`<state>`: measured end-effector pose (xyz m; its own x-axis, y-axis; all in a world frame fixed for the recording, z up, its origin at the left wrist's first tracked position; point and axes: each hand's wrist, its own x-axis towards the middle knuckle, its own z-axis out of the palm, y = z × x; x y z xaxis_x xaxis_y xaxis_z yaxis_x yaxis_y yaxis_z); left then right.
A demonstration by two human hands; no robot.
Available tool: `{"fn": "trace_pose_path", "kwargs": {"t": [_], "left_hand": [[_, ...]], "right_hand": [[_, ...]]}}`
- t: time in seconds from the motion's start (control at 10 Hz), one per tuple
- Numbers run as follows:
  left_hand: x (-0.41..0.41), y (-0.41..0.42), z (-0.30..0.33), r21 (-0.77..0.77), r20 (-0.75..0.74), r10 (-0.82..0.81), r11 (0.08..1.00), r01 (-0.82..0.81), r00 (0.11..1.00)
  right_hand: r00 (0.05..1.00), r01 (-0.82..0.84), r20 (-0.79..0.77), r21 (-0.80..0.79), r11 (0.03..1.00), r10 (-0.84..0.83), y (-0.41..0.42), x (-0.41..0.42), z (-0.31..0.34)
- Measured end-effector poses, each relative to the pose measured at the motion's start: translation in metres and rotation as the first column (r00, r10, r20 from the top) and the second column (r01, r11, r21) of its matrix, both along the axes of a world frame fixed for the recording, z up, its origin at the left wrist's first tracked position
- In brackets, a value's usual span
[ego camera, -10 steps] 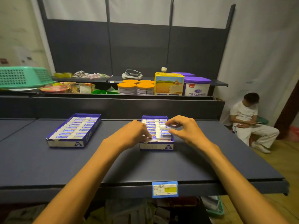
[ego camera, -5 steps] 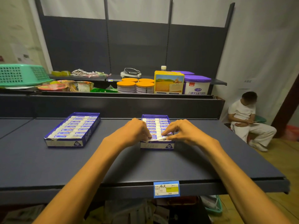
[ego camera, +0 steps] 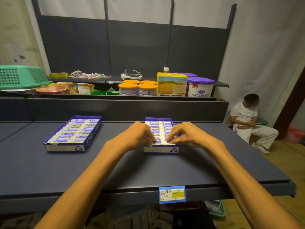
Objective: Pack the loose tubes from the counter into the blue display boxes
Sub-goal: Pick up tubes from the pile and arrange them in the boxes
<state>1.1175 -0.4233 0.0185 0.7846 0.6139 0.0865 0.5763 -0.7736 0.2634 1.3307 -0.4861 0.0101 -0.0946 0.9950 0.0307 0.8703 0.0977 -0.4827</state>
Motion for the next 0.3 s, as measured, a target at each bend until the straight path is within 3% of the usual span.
{"fn": "trace_pose_path", "kwargs": {"t": [0.2, 0.3], "left_hand": [[-0.0032, -0.0046, 0.0026, 0.023, 0.001, -0.008, 1.000, 0.008, 1.000], [-0.0064, -0.0019, -0.0032, -0.008, 0.088, 0.022, 1.000, -0.021, 0.996]], "right_hand": [[1.000, 0.006, -0.029, -0.005, 1.000, -0.006, -0.0021, -0.0003, -0.0004], [0.998, 0.037, -0.044, 0.050, 0.998, -0.035, -0.0044, -0.0004, -0.0030]]}}
